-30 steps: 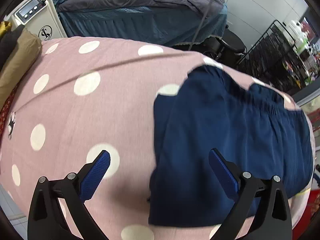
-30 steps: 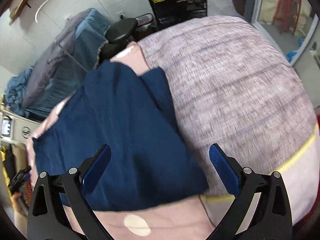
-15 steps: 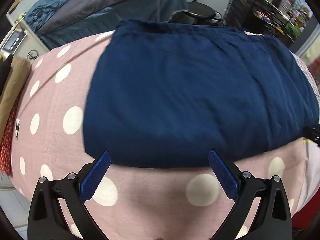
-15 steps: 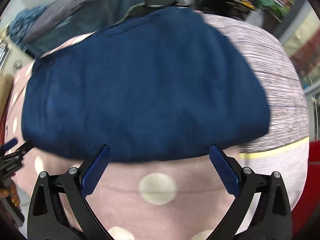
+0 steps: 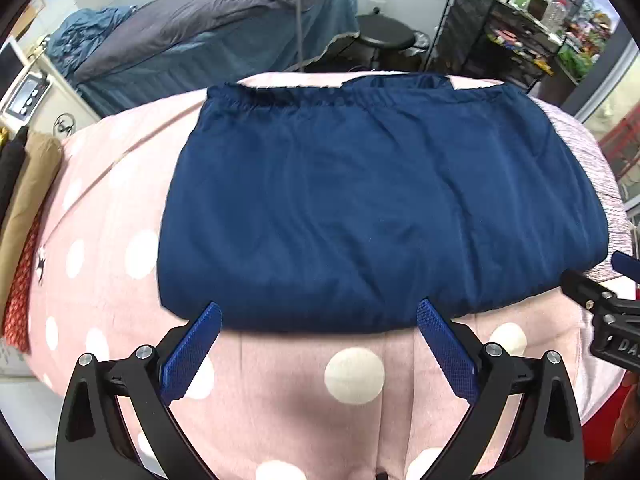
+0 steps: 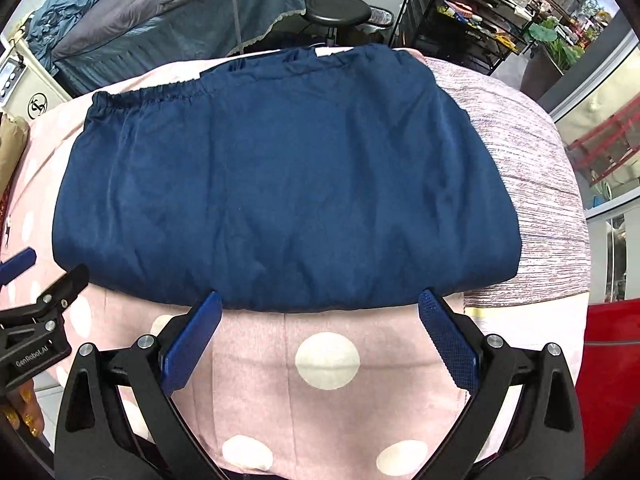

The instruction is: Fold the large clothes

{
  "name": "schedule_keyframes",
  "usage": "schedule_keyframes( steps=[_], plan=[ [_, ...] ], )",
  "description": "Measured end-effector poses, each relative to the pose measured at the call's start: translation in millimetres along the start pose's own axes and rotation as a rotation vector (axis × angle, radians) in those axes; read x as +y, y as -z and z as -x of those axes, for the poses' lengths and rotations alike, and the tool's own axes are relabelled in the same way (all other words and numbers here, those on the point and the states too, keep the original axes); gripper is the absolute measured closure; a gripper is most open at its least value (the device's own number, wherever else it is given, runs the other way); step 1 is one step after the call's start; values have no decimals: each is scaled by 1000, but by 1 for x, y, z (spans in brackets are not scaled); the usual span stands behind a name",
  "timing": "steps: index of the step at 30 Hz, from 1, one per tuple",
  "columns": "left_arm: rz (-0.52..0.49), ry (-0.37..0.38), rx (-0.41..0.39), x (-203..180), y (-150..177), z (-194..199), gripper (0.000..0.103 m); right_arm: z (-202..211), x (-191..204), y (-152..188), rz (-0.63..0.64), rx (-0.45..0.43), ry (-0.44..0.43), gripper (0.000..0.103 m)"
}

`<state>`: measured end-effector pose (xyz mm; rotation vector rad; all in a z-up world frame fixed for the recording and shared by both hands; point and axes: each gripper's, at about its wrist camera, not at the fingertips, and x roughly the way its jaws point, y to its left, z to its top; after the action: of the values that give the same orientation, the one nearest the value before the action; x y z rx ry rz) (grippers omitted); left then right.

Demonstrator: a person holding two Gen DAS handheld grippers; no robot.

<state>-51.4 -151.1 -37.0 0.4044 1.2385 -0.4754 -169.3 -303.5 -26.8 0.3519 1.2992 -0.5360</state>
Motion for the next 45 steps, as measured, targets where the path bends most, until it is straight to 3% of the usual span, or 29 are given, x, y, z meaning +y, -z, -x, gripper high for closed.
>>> schedule_keyframes(
  steps=[7, 13, 45],
  plan=[
    [2, 7, 12, -5, 3, 2, 7, 3, 5, 0, 26, -7, 25, 6],
    [-23, -34, 24, -11, 4, 0, 7, 6, 10, 0, 40, -12, 22, 6],
    [1, -40, 42, -3, 8, -6, 7, 8, 21, 0, 71, -14, 30, 6]
  ],
)
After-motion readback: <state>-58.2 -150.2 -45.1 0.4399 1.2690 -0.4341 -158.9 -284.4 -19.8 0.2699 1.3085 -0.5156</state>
